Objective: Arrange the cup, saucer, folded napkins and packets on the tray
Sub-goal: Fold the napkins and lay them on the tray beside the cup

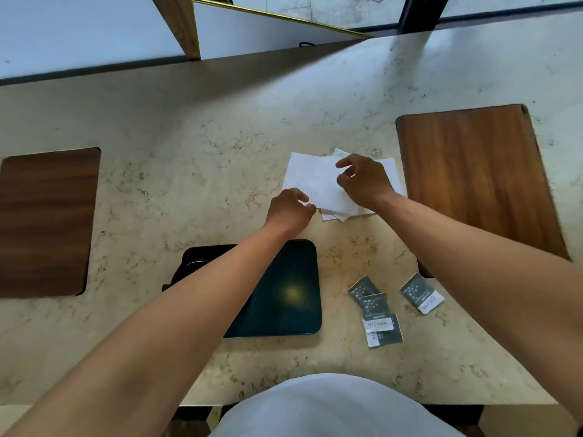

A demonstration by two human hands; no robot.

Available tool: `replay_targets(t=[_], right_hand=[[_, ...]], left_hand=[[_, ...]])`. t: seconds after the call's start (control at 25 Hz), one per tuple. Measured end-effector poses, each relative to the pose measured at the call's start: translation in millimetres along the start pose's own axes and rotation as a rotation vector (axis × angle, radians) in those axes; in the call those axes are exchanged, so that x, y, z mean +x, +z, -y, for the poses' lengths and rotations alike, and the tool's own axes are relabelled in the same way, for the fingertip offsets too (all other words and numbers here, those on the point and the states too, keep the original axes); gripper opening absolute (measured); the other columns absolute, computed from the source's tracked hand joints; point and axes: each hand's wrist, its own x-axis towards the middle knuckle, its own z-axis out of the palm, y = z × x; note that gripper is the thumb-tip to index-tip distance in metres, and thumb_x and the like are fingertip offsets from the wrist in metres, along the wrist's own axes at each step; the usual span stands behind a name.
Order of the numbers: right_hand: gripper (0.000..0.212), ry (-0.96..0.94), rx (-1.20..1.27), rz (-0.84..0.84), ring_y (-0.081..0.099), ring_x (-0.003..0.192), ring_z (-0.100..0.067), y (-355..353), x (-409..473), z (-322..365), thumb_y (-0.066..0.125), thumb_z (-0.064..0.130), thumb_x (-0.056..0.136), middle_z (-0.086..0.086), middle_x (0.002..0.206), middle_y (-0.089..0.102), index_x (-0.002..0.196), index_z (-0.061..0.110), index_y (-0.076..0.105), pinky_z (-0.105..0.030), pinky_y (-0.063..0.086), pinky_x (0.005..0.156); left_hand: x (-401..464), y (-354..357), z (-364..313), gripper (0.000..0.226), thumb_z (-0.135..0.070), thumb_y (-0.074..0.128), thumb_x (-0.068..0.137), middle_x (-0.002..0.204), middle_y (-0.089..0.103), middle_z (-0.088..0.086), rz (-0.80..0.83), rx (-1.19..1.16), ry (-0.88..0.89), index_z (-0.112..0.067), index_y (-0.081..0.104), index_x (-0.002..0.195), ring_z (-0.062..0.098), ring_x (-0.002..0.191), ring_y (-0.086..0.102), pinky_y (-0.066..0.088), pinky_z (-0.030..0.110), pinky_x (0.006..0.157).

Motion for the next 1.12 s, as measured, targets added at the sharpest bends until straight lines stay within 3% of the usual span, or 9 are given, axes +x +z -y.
replay_targets(t=[0.16, 0.24, 0.32, 0.36, 0.64, 0.84, 0.96, 1.04, 1.12], right_hand=[[0.035, -0.098, -0.114, -0.027, 0.062, 0.107, -0.024, 3, 32, 4, 0.062, 0.018, 0.092, -0.008, 0.111, 0.069, 0.127, 0.018, 0.066, -0.027, 0.045, 0.092], [0.036, -0.116, -0.154, -0.023, 0.061, 0.111, -0.027, 6, 43, 5, 0.062, 0.019, 0.093, -0.013, 0.119, 0.067, 0.129, 0.017, 0.065, -0.028, 0.041, 0.093], [0.038, -0.105, -0.163, -0.005, 0.060, 0.114, -0.028, 9, 50, 4, 0.062, 0.021, 0.093, -0.014, 0.123, 0.066, 0.131, 0.015, 0.064, -0.027, 0.038, 0.090], [0.038, -0.098, -0.168, 0.004, 0.059, 0.115, -0.028, 10, 53, 3, 0.063, 0.021, 0.093, -0.014, 0.124, 0.065, 0.131, 0.013, 0.064, -0.027, 0.038, 0.090], [0.030, -0.098, -0.155, 0.007, 0.061, 0.111, -0.026, 10, 58, 0, 0.068, 0.024, 0.091, -0.012, 0.119, 0.068, 0.116, 0.009, 0.070, -0.024, 0.037, 0.085], [0.021, -0.130, -0.099, -0.019, 0.055, 0.097, -0.019, 9, 52, 5, 0.073, 0.028, 0.086, -0.010, 0.103, 0.064, 0.097, 0.010, 0.069, -0.023, 0.034, 0.080], [0.013, -0.151, -0.142, 0.015, 0.054, 0.108, -0.027, 7, 48, 12, 0.070, 0.027, 0.084, -0.011, 0.101, 0.066, 0.082, 0.015, 0.064, -0.026, 0.028, 0.088], [0.011, -0.153, -0.189, 0.001, 0.052, 0.113, -0.032, 5, 42, 15, 0.068, 0.028, 0.084, -0.010, 0.103, 0.066, 0.079, 0.019, 0.063, -0.033, 0.031, 0.091], [0.012, -0.182, -0.205, -0.038, 0.051, 0.112, -0.030, 2, 34, 20, 0.069, 0.030, 0.084, -0.004, 0.101, 0.066, 0.082, 0.018, 0.067, -0.038, 0.034, 0.095]], left_hand=[[16, 8, -1, 0.017, -0.025, 0.060, 0.091, 0.110, 0.068, 0.001, -0.018, -0.073, -0.034, -0.022, 0.061, 0.108, 0.024, 0.092, 0.070, 0.058, 0.036, 0.085], [21, 7, -2, 0.015, -0.021, 0.058, 0.090, 0.104, 0.070, 0.002, -0.031, -0.099, -0.042, -0.020, 0.061, 0.104, 0.023, 0.076, 0.072, 0.061, 0.029, 0.069], [26, 4, -2, 0.016, -0.018, 0.057, 0.089, 0.096, 0.071, 0.004, -0.030, -0.122, -0.050, -0.016, 0.063, 0.103, 0.018, 0.054, 0.069, 0.054, 0.020, 0.045], [28, 3, -2, 0.016, -0.016, 0.057, 0.088, 0.093, 0.072, 0.005, -0.026, -0.133, -0.052, -0.014, 0.063, 0.103, 0.017, 0.049, 0.067, 0.052, 0.020, 0.042], [32, 2, -2, 0.009, -0.017, 0.059, 0.089, 0.089, 0.072, 0.003, -0.046, -0.088, -0.022, -0.017, 0.063, 0.097, 0.010, 0.049, 0.066, 0.046, 0.013, 0.039], [33, 1, -2, 0.012, -0.020, 0.059, 0.088, 0.090, 0.072, 0.000, -0.032, -0.081, -0.026, -0.018, 0.064, 0.098, 0.013, 0.062, 0.070, 0.048, 0.016, 0.046], [31, 1, -3, 0.011, -0.019, 0.058, 0.089, 0.092, 0.072, 0.004, -0.024, -0.129, -0.043, -0.016, 0.065, 0.097, 0.021, 0.074, 0.070, 0.060, 0.030, 0.065], [29, 0, -5, 0.014, -0.017, 0.058, 0.092, 0.088, 0.074, 0.007, -0.024, -0.223, -0.073, -0.010, 0.068, 0.095, 0.023, 0.070, 0.069, 0.061, 0.039, 0.071], [25, -4, -11, 0.018, -0.018, 0.059, 0.095, 0.085, 0.075, 0.010, -0.002, -0.393, -0.131, -0.003, 0.070, 0.096, 0.022, 0.064, 0.070, 0.062, 0.037, 0.068]])
